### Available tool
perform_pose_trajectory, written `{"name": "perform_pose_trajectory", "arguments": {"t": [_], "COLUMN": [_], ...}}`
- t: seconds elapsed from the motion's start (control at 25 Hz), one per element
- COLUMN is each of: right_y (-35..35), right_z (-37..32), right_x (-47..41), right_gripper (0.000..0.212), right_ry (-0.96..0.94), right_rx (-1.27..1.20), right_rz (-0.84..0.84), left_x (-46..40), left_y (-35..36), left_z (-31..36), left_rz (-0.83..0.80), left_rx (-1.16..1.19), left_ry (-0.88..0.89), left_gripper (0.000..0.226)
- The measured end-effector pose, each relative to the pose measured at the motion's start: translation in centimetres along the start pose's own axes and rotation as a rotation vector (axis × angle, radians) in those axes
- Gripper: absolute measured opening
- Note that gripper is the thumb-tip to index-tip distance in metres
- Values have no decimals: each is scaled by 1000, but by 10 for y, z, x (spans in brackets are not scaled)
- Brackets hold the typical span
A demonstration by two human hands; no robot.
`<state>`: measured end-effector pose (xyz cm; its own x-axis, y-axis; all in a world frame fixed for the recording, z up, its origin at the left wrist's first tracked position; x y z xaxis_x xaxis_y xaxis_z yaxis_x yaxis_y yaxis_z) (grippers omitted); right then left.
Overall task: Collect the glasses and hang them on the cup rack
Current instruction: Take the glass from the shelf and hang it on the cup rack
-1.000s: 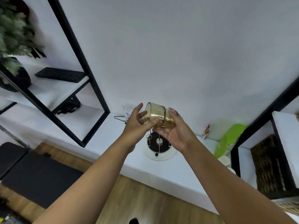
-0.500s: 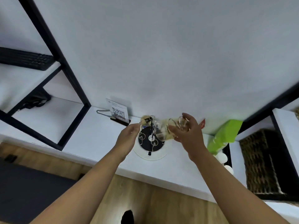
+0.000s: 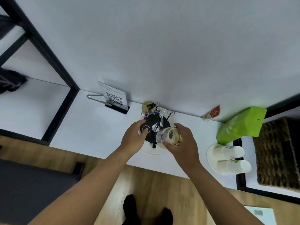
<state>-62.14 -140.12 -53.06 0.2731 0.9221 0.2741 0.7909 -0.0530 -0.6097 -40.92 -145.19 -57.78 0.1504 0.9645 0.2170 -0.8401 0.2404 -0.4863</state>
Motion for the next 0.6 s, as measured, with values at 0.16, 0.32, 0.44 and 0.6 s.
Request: {"name": "perform_pose_trajectory", "arguments": {"t": [0.16,0.32,0.44,0.6], "right_y": [22,48,63,77], "right_z": [5,18,25,32], "right_x": [-11,-21,-26,-30], "right_gripper": [74,83,88,88], "right_ry": [-33,2,22,28], "right_rx": [110,199,264,360], "right_rz": [17,-2,-13,-22], "left_x": [-12,-18,-17,-15], "left_y": [12,21,25,27], "left_z": [-11,-21,-28,-36], "left_rz": [-26,-15,-5,20], "left_rx": [-37,-62,-75,-93], "left_ry": [34,62,67,77], "left_gripper": [45,45,45,45]}}
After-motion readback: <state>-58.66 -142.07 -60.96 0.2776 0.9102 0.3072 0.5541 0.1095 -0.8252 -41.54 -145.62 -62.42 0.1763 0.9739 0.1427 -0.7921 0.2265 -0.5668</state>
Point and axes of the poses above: each hand's wrist, its own x-axis away from the middle knuckle, its own y-axis out of the palm, z = x × y, the point moved 5 cm from there along -x, towards the middle knuckle, and after that the axes turned 10 degrees about y, right-handed, at the moved point
